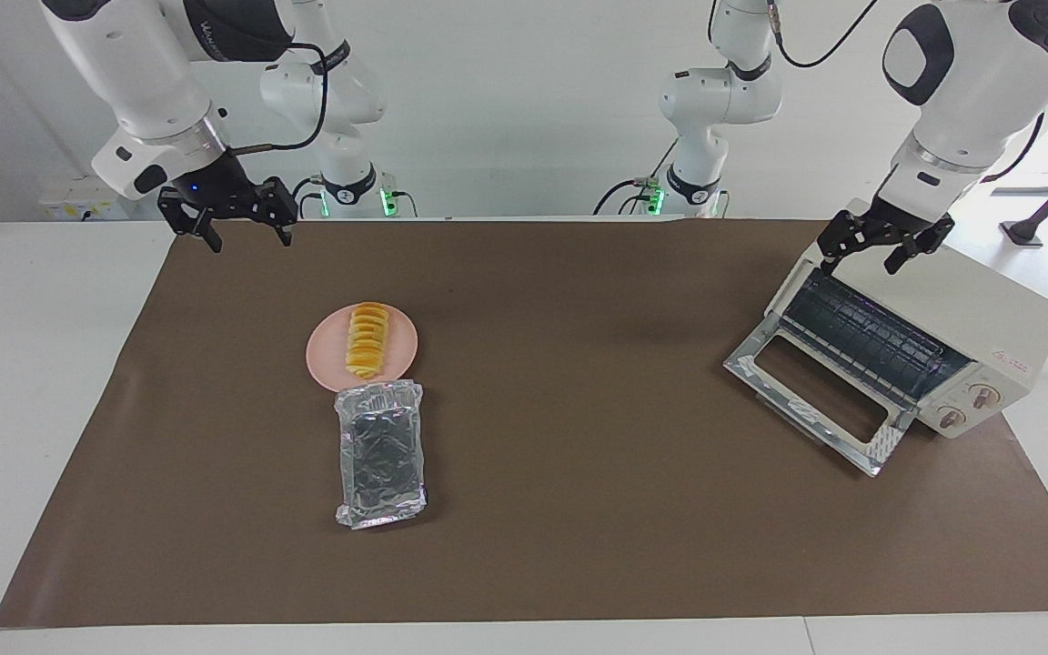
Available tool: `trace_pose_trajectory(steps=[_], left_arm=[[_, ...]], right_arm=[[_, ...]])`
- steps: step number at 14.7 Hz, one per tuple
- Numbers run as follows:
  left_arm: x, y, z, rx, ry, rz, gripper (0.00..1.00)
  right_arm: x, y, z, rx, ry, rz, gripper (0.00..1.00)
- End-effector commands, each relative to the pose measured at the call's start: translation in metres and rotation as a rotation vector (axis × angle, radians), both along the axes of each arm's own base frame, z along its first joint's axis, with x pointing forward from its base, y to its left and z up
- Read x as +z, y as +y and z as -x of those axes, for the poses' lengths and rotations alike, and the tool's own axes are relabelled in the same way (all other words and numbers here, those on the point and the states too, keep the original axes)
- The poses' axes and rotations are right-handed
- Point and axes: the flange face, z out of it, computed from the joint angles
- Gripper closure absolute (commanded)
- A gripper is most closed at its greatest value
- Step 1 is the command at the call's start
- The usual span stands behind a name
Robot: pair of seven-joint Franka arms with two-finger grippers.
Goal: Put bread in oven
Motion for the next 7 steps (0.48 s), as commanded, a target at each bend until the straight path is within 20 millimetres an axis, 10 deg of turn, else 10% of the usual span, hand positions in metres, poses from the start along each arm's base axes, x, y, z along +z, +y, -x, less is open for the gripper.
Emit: trace_pose_trajectory(steps=[1,7], left_arm=[[-0.0001,0.0021,0.0052,-0.001,-0.001,0.015,0.0],[-0.0001,0.0021,0.0052,-0.001,-0.001,0.015,0.0]], right_arm=[[-0.001,-0.0015,0.0051,0.013,-0.009,-0.004,0.0],[-0.0101,0.0045,0.0123,0.017,0.004,0.001,0.0]])
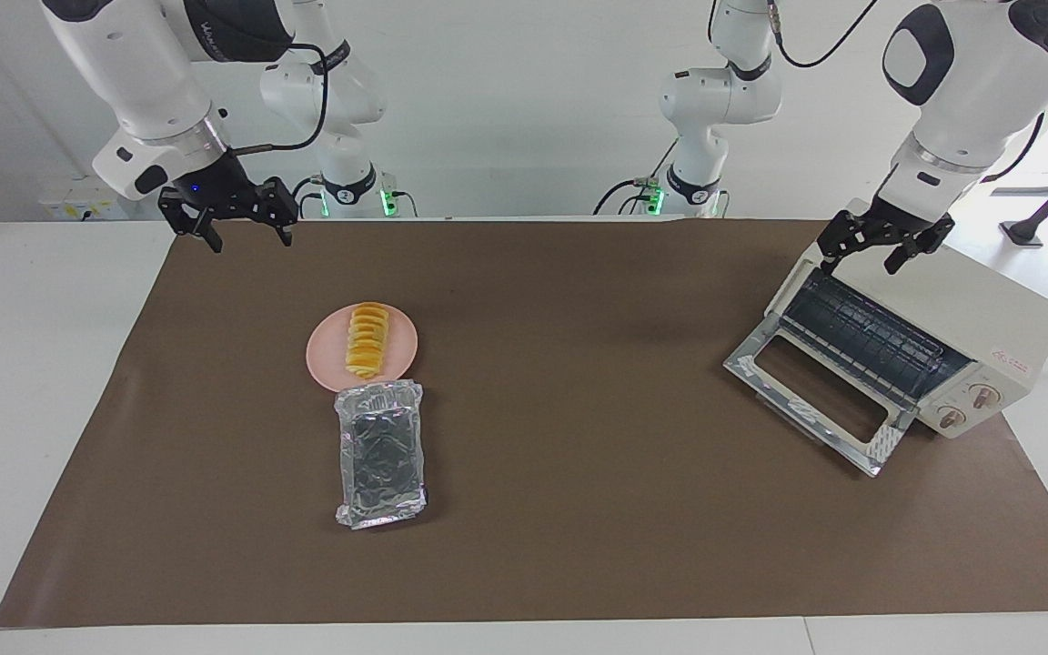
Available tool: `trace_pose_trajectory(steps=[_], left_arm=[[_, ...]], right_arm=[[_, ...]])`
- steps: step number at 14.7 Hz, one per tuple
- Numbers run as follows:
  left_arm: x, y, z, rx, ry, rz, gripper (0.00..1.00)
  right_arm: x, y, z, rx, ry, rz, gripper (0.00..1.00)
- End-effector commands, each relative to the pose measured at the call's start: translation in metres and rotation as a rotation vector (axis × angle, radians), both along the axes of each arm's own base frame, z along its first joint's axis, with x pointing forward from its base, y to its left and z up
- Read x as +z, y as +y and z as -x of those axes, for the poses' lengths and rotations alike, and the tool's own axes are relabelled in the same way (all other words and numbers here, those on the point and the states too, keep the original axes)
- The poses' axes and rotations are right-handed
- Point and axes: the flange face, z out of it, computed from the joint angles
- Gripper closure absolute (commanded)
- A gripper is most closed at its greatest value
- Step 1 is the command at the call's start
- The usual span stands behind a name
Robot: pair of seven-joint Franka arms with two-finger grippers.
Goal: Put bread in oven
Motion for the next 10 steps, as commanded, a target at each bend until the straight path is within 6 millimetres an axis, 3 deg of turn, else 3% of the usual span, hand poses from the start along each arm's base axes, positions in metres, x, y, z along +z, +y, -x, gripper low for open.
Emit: trace_pose_trajectory(steps=[1,7,10], left_arm=[[0.0,0.002,0.005,-0.001,-0.001,0.015,0.0],[0.0,0.002,0.005,-0.001,-0.001,0.015,0.0],[0.0,0.002,0.005,-0.001,-0.001,0.015,0.0]], right_arm=[[-0.013,0.007,0.016,0.011,-0.016,0.003,0.0],[-0.095,0.049,0.041,0.038,-0.034,0.017,0.0],[-0.161,0.057,0.049,0.025,-0.054,0.008,0.0]])
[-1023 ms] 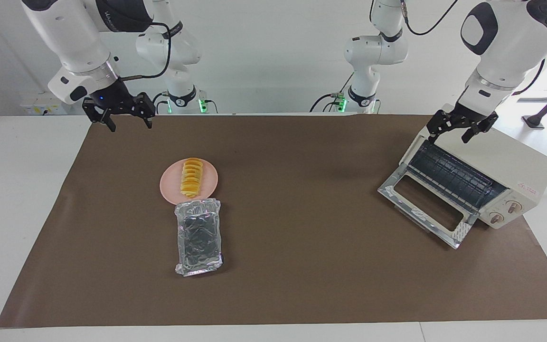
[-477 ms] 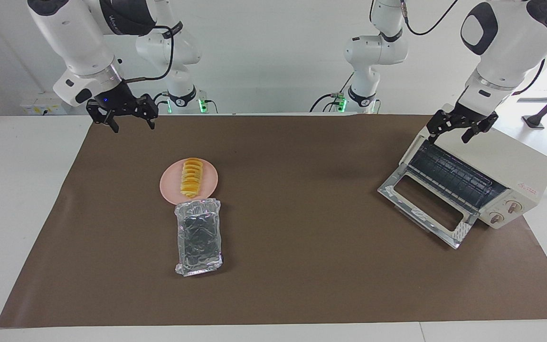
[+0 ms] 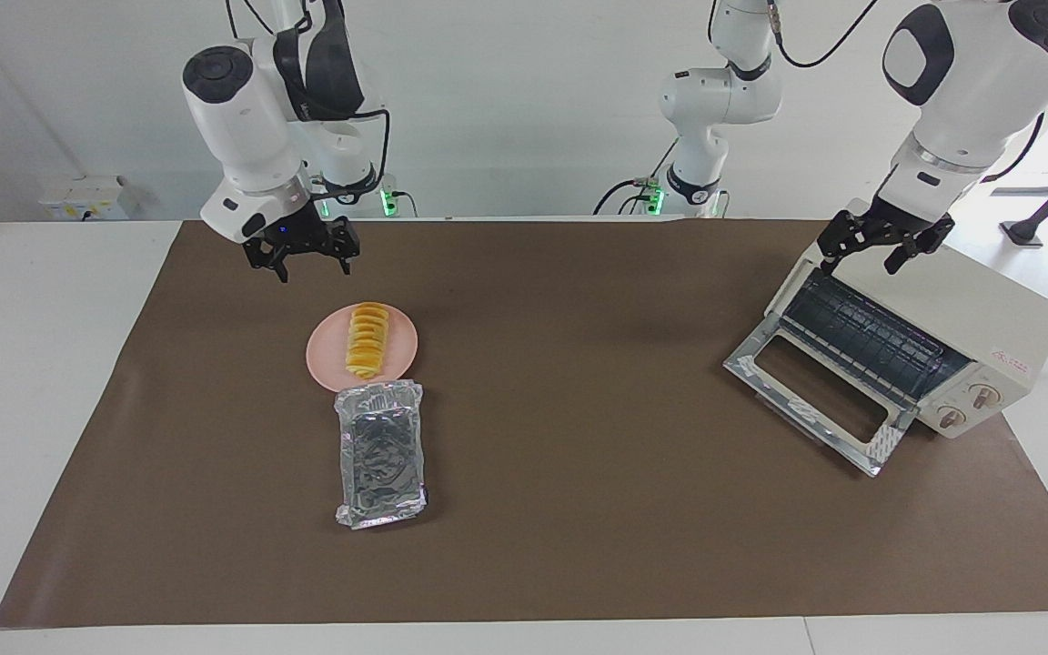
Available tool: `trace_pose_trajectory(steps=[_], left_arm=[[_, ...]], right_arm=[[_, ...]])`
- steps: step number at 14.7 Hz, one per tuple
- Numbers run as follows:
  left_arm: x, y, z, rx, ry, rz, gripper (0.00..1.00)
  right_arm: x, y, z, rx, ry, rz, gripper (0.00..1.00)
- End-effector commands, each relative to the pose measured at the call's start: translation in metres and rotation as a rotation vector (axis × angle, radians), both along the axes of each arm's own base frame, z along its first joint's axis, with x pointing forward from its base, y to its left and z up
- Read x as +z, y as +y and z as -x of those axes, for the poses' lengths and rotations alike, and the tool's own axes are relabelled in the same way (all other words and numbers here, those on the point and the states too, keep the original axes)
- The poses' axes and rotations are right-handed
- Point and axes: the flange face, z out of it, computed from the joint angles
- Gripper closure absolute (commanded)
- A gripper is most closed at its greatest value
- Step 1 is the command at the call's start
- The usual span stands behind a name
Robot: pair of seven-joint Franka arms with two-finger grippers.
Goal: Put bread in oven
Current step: 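Reach the right gripper down to the bread on the pink plate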
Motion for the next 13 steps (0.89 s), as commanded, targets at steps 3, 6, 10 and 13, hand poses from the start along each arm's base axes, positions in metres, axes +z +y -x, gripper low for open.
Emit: trace_pose_trajectory(steps=[3,6,10,13], left_arm=[[0.0,0.002,0.005,-0.001,-0.001,0.015,0.0],[0.0,0.002,0.005,-0.001,-0.001,0.015,0.0],[0.0,0.002,0.005,-0.001,-0.001,0.015,0.0],[0.0,0.002,0.005,-0.001,-0.001,0.015,0.0]], right_arm=[[-0.08,0.023,0.024,-0.038,-0.041,-0.019,0.0],[-0.115,0.024,0.033,-0.038,-0.057,-0.022,0.0],[-0.146,0.02,0.043,-0.027,-0.097,-0.028,0.0],[-0.157,0.022,0.039,-0.015,-0.118,-0.035,0.0]])
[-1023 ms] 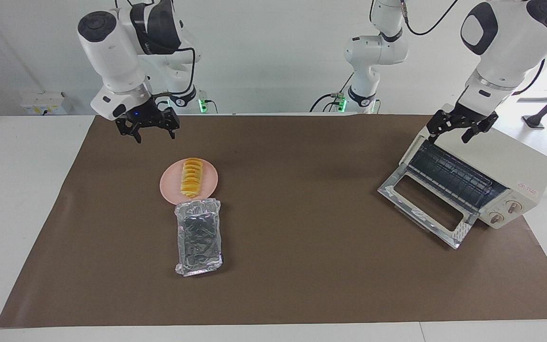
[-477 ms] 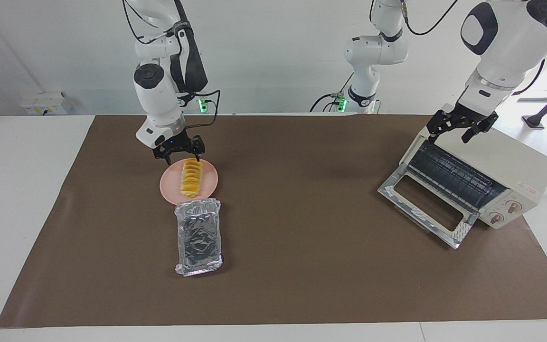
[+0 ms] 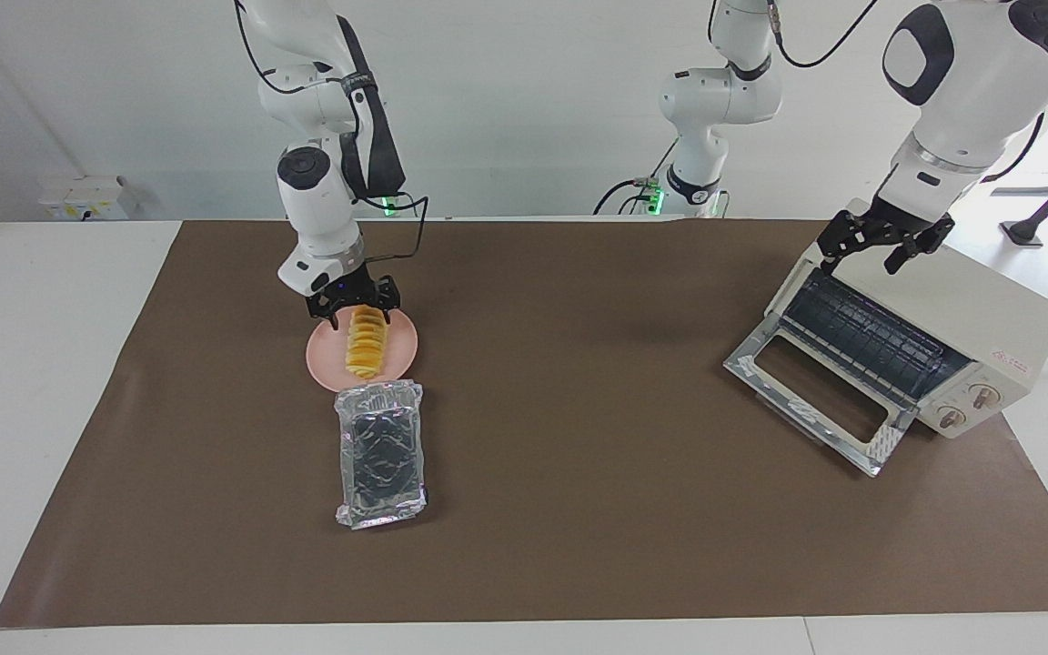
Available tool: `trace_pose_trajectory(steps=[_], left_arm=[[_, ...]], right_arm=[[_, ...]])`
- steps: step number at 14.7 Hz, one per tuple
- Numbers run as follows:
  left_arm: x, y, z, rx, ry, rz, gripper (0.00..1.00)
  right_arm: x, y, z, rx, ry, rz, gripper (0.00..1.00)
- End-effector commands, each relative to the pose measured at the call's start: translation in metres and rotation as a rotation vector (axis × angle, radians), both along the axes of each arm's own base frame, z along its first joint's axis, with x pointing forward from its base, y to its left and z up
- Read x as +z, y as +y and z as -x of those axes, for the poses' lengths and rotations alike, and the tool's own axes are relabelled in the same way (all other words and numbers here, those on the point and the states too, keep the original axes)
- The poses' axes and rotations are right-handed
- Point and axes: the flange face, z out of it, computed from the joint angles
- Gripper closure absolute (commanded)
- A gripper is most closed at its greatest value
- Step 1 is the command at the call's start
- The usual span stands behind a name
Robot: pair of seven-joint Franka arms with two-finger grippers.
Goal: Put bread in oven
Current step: 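Reach the right gripper down to the bread on the pink plate, then close the right gripper on the orange bread slices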
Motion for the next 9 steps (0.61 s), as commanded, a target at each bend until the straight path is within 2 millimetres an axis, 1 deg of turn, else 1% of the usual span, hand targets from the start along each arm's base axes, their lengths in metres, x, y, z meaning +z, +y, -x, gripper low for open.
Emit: trace_pose_trajectory(steps=[1,3,7,9], left_arm=[[0.0,0.002,0.005,-0.001,-0.001,0.015,0.0],[0.0,0.002,0.005,-0.001,-0.001,0.015,0.0],[0.0,0.001,0.005,-0.002,-0.001,0.015,0.0],[0.0,0.002,0.005,-0.001,-0.001,0.015,0.0]], right_arm=[[-0.012,-0.001,-0.001,0.016,-0.026,-0.018,0.0],[-0.019,-0.003,0.001,0.03,-0.054,-0.02,0.0],[-0.025,-0.002,-0.003,0.02,-0.076,-0.028,0.0],[-0.027,-0.007,-0.004,0.015,-0.076,-0.028,0.0]])
